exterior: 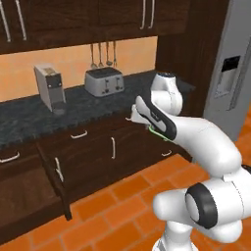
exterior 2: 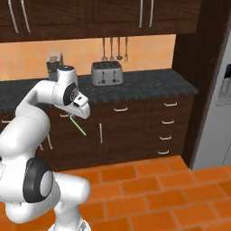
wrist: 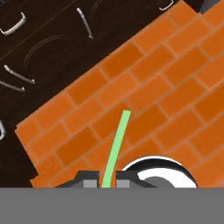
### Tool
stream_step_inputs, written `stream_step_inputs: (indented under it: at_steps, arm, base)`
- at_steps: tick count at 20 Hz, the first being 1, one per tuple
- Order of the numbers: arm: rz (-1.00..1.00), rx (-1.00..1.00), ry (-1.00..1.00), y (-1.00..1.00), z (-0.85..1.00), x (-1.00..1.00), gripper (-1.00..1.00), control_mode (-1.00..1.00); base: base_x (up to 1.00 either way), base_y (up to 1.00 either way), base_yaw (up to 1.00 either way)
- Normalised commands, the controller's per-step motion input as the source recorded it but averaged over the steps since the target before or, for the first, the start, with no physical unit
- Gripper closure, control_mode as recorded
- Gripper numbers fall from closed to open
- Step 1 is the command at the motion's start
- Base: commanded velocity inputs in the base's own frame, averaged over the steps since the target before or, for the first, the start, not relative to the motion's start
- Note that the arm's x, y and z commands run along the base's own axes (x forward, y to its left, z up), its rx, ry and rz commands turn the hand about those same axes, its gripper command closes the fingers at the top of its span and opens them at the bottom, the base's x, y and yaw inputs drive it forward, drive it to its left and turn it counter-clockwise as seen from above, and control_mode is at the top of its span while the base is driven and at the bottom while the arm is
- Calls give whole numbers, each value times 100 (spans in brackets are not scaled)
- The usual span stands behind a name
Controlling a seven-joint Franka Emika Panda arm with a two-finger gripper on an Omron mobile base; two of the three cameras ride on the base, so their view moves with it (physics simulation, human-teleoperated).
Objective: Take a straw from the drawer in front and place it inside the glass cup on the dining counter.
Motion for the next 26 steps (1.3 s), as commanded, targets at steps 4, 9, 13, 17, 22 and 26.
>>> stream_step_inputs:
  at_steps: [4,9,13,17,22,26]
  arm:
    - [0,0,0,0,0,0,100,100]
    - [0,0,0,0,0,0,100,100]
    - [0,0,0,0,0,0,100,100]
    - [0,0,0,0,0,0,100,100]
    - [0,0,0,0,0,0,100,100]
    - [0,0,0,0,0,0,100,100]
  base:
    - [50,-66,-59]
    - [80,-13,-56]
    - [85,29,-52]
    - [55,84,-48]
    - [88,15,-43]
    - [100,-31,-37]
